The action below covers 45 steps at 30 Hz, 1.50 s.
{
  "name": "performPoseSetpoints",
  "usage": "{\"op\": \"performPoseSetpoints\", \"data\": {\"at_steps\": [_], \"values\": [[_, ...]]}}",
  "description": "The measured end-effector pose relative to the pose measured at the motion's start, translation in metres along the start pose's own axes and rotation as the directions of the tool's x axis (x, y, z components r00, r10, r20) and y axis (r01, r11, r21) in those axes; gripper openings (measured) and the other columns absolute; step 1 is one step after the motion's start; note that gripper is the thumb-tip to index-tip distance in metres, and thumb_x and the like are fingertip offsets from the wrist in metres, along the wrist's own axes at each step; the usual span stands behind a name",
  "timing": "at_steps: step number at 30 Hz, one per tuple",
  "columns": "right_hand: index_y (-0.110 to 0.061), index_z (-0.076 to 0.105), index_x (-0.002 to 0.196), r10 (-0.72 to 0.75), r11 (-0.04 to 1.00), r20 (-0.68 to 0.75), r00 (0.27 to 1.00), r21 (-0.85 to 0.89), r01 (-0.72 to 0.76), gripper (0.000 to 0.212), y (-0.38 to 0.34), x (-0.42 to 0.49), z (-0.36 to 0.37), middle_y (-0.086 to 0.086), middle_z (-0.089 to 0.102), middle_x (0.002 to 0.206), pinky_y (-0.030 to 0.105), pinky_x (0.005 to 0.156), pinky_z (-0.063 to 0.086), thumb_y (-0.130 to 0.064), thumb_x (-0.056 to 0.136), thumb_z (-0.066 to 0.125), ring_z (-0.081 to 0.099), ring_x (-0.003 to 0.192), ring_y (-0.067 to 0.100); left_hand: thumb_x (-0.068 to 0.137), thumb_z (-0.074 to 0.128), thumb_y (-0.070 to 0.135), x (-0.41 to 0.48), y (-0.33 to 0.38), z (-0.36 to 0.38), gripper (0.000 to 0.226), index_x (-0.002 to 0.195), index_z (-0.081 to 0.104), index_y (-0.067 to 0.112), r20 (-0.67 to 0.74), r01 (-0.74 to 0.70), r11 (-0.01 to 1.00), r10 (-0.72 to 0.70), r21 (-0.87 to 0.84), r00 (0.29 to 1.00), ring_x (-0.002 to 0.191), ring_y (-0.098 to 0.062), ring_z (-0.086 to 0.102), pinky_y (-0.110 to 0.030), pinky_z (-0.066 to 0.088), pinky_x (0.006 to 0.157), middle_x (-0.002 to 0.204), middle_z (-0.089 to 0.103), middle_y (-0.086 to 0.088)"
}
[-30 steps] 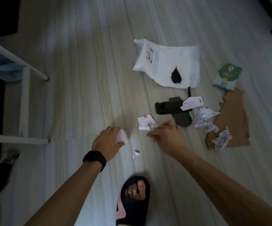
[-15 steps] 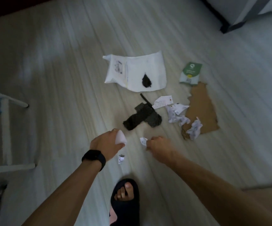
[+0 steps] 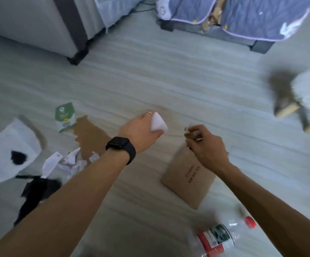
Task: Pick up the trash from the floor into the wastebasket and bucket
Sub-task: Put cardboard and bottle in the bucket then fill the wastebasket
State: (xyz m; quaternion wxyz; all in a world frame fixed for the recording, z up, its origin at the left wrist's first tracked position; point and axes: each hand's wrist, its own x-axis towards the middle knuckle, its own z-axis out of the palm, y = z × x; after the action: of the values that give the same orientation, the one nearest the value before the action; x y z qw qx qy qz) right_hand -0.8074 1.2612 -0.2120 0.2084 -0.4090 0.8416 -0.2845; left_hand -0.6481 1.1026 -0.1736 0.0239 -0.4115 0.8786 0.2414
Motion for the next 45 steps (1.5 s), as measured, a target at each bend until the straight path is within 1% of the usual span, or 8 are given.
{"op": "performPoseSetpoints", "data": {"at_steps": [12, 21, 26, 29, 35, 37, 41, 45], "values": [[-0.032, 0.056, 0.106, 0.419, 0.906, -0.542, 0.728, 0.198, -0.374, 0.022, 0.181, -0.129, -0.146, -0.018, 0.07, 0.082, 0.02, 0.077, 0.052, -0.027, 0.089, 0.067, 0.069, 0.073, -0.002, 0.087, 0.06, 0.029, 0.034, 0.265, 0.137, 0.057, 0.137, 0.034, 0.02, 0.137, -0.549, 0.835, 0.547, -0.028, 0.826, 0.105, -0.037, 0.057, -0.036, 0.045, 0.075, 0.128, 0.056, -0.01], [-0.028, 0.041, 0.135, 0.434, 0.79, -0.86, 0.268, 0.221, -0.571, 0.051, 0.248, -0.289, -0.268, -0.002, 0.072, 0.088, 0.028, 0.065, 0.039, -0.041, 0.092, 0.065, 0.066, 0.082, 0.019, 0.091, 0.058, 0.045, -0.073, 0.445, 0.189, 0.058, 0.142, 0.032, 0.034, 0.167, -0.818, 0.533, 0.846, -0.215, 0.507, 0.117, -0.032, 0.054, -0.041, 0.049, 0.088, 0.135, 0.051, -0.002], [-0.027, 0.049, 0.124, 0.501, 0.658, -0.859, 0.108, 0.297, -0.692, 0.039, 0.318, -0.345, -0.316, 0.006, 0.074, 0.098, 0.042, 0.075, 0.053, -0.049, 0.092, 0.057, 0.068, 0.09, 0.036, 0.089, 0.065, 0.037, -0.128, 0.532, 0.245, 0.057, 0.141, 0.042, 0.039, -0.001, -0.853, 0.293, 0.946, -0.432, 0.325, 0.109, -0.023, 0.056, -0.03, 0.045, 0.084, 0.122, 0.052, -0.002], [-0.031, 0.06, 0.123, 0.588, 0.57, -0.793, 0.158, 0.268, -0.777, 0.049, 0.351, -0.368, -0.315, 0.002, 0.07, 0.116, 0.045, 0.094, 0.05, -0.063, 0.087, 0.049, 0.063, 0.11, 0.031, 0.082, 0.073, 0.023, -0.151, 0.562, 0.287, 0.072, 0.147, 0.041, 0.029, 0.039, -0.807, 0.214, 0.972, -0.551, 0.231, 0.12, -0.025, 0.048, -0.032, 0.037, 0.1, 0.127, 0.053, -0.009], [-0.028, 0.045, 0.141, 0.653, 0.27, -0.744, -0.145, 0.407, -0.873, 0.06, 0.382, -0.403, -0.296, 0.009, 0.028, 0.159, 0.055, 0.115, 0.02, -0.053, 0.087, 0.056, 0.018, 0.147, 0.033, 0.088, 0.06, 0.045, -0.16, 0.566, 0.336, 0.048, 0.133, 0.058, 0.029, 0.265, -0.929, 0.316, 0.928, -0.193, 0.261, 0.141, -0.024, 0.03, -0.036, 0.029, 0.113, 0.156, 0.029, -0.001], [-0.023, 0.03, 0.149, 0.738, 0.291, -0.641, -0.212, 0.585, -0.757, 0.076, 0.387, -0.408, -0.294, 0.016, 0.024, 0.158, 0.05, 0.11, 0.031, -0.037, 0.081, 0.06, 0.034, 0.138, 0.038, 0.092, 0.05, 0.053, -0.156, 0.565, 0.333, 0.04, 0.112, 0.071, 0.026, 0.278, -0.956, 0.278, 0.929, -0.09, 0.244, 0.143, -0.018, 0.024, -0.035, 0.022, 0.114, 0.159, 0.027, 0.004], [-0.006, 0.031, 0.146, 0.759, 0.373, -0.638, -0.13, 0.589, -0.717, 0.068, 0.387, -0.39, -0.295, 0.02, 0.043, 0.142, 0.042, 0.096, 0.043, -0.022, 0.086, 0.058, 0.054, 0.118, 0.043, 0.094, 0.048, 0.048, -0.137, 0.547, 0.319, 0.038, 0.097, 0.076, 0.022, 0.222, -0.978, 0.209, 0.955, -0.025, 0.198, 0.132, -0.023, 0.041, -0.039, 0.035, 0.106, 0.142, 0.049, 0.001], [0.001, 0.029, 0.148, 0.759, 0.513, -0.644, 0.095, 0.502, -0.697, 0.077, 0.363, -0.338, -0.282, 0.023, 0.043, 0.143, 0.041, 0.099, 0.042, -0.025, 0.08, 0.053, 0.05, 0.123, 0.042, 0.089, 0.059, 0.035, -0.105, 0.494, 0.3, 0.029, 0.075, 0.072, 0.013, 0.18, -0.934, 0.356, 0.921, -0.029, 0.346, 0.108, -0.024, 0.055, -0.034, 0.048, 0.084, 0.123, 0.056, 0.002]]}}
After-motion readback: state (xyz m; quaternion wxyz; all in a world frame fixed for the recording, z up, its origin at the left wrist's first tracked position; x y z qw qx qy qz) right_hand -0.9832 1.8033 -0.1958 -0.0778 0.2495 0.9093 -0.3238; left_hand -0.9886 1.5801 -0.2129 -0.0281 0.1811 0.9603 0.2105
